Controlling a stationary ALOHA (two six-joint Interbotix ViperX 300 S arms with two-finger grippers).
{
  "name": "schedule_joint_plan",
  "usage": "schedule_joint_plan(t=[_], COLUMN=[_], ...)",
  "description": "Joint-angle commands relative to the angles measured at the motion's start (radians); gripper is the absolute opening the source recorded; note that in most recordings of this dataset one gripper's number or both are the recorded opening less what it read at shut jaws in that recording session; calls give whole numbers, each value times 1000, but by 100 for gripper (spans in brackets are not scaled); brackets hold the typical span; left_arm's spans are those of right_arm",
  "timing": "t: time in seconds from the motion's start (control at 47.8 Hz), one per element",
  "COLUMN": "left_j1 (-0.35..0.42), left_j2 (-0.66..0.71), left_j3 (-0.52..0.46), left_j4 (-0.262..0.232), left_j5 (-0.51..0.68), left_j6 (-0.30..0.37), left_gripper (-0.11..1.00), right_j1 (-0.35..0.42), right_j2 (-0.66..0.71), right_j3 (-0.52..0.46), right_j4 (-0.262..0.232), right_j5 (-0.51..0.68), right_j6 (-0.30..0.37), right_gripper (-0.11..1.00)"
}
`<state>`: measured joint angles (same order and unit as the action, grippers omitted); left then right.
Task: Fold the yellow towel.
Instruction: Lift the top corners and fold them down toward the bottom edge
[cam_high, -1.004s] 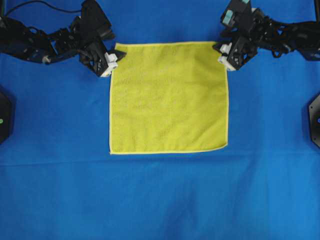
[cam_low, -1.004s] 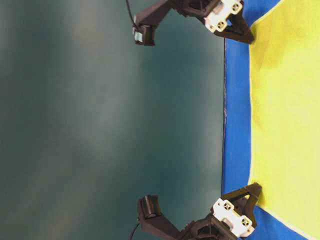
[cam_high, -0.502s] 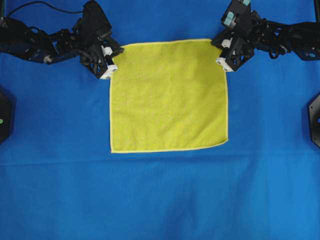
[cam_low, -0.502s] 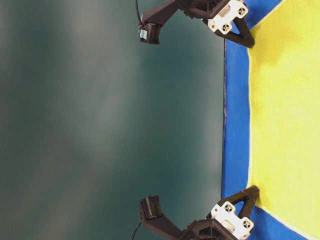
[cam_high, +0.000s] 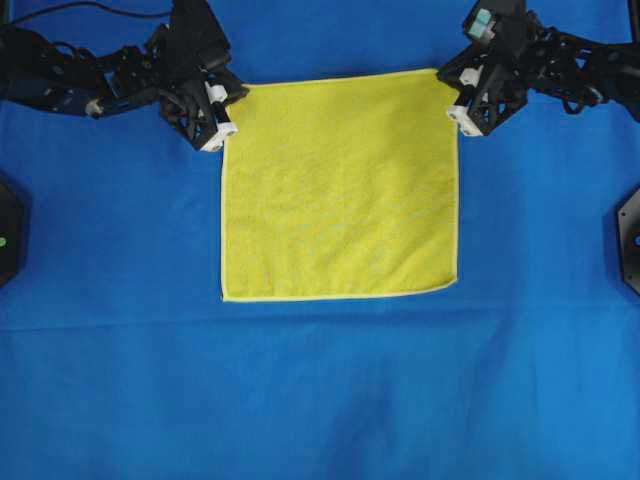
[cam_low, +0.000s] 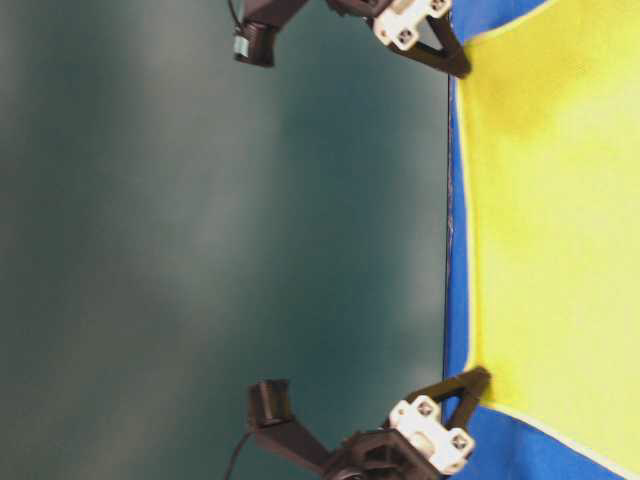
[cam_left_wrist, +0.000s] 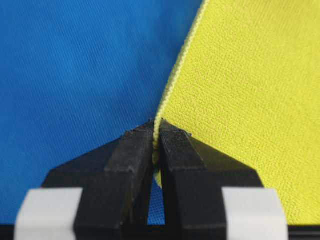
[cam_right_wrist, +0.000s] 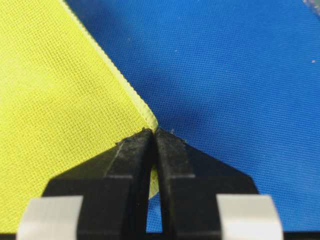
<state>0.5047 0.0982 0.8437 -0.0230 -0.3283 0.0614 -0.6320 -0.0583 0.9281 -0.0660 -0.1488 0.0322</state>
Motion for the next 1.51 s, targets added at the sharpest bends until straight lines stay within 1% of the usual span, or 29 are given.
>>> schedule_joint_plan(t=[0.0,0.209,0.356,0.502,0.544,0.711,0.858,1.025,1.109,1.171,1.318,1.485], left_j1=[-6,-37,-91,-163,-195,-302,-411,-535,-581,-606,-646,-646], left_j2=[-37,-40,-66,-110,-124,-144,-149,-144,-141,-140,-137,-137], left_j3=[-15,-9,-5,6,11,28,46,51,51,51,51,48], left_j4=[0,0,0,-2,-2,-2,-2,-2,-2,-2,-2,0], left_j5=[3,8,51,123,146,184,207,209,209,209,210,204], left_j6=[-2,-6,-15,-21,-28,-66,-109,-163,-187,-202,-229,-225], left_gripper=[1,1,1,1,1,1,1,1,1,1,1,1], right_j1=[-3,8,51,117,138,258,374,486,531,561,614,623], right_j2=[-23,-26,-48,-87,-98,-132,-137,-137,-135,-135,-135,-133], right_j3=[-2,0,8,25,29,55,72,80,81,83,86,84], right_j4=[3,6,17,38,46,84,123,132,137,135,137,137], right_j5=[-2,-2,6,51,66,115,135,158,166,172,176,172], right_j6=[2,2,2,2,2,8,49,106,143,172,210,230], right_gripper=[3,3,3,3,3,3,3,3,3,3,3,3])
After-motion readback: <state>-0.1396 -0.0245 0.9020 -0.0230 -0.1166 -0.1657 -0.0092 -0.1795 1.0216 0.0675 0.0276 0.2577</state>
